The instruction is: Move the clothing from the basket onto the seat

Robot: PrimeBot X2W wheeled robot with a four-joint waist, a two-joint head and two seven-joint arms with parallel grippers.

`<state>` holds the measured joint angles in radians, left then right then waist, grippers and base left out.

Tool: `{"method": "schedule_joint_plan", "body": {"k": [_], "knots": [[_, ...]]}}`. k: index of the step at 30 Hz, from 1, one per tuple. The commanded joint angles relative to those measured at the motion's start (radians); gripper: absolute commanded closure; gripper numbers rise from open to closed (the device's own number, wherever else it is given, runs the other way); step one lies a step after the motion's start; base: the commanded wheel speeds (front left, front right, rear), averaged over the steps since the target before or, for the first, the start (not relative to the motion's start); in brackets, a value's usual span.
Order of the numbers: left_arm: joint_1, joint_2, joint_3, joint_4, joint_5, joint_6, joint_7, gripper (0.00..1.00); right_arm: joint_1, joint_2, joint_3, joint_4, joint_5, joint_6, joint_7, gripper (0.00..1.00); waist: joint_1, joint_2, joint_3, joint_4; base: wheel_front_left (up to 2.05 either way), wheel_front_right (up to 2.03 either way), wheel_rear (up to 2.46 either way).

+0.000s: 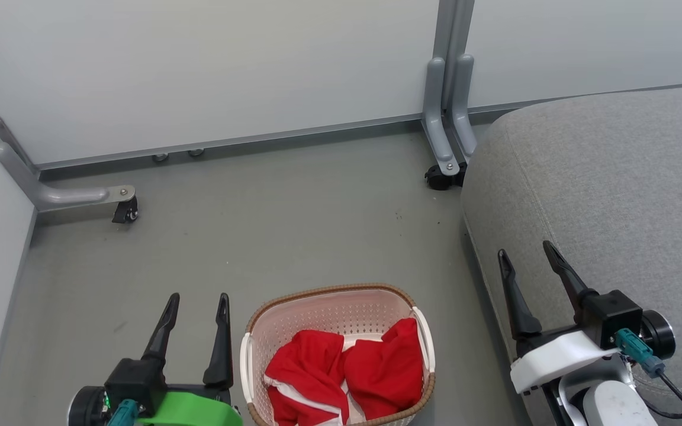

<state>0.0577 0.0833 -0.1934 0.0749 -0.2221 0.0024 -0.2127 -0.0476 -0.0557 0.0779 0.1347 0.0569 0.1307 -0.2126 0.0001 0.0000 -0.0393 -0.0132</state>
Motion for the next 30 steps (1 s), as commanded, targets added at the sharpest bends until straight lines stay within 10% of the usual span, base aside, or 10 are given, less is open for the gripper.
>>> {"method": "schedule_joint_plan", "body": {"k": [1,13,30], "knots": [[0.011,0.0,0.012,-0.009,0.007,0.005,-0.008,0.0,0.003,0.0,-0.002,-0.009,-0.003,0.0,-0.009,0.0,-0.0001,0.0,0.001,0.0,0.0,0.0,0.0],[0.044,-0.033,0.127,-0.001,-0.076,-0.118,-0.031,0.0,0.018,0.004,0.013,0.029,0.112,0.0,-0.033,0.0,-0.0001,0.0,0.004,0.0,0.0,0.0,0.0],[0.051,-0.032,0.119,0.032,-0.034,-0.133,-0.052,0.0,0.005,0.004,0.041,0.076,0.066,0.0,-0.053,0.0,-0.0001,0.0,0.002,-0.001,0.0,0.0,0.0]]}}
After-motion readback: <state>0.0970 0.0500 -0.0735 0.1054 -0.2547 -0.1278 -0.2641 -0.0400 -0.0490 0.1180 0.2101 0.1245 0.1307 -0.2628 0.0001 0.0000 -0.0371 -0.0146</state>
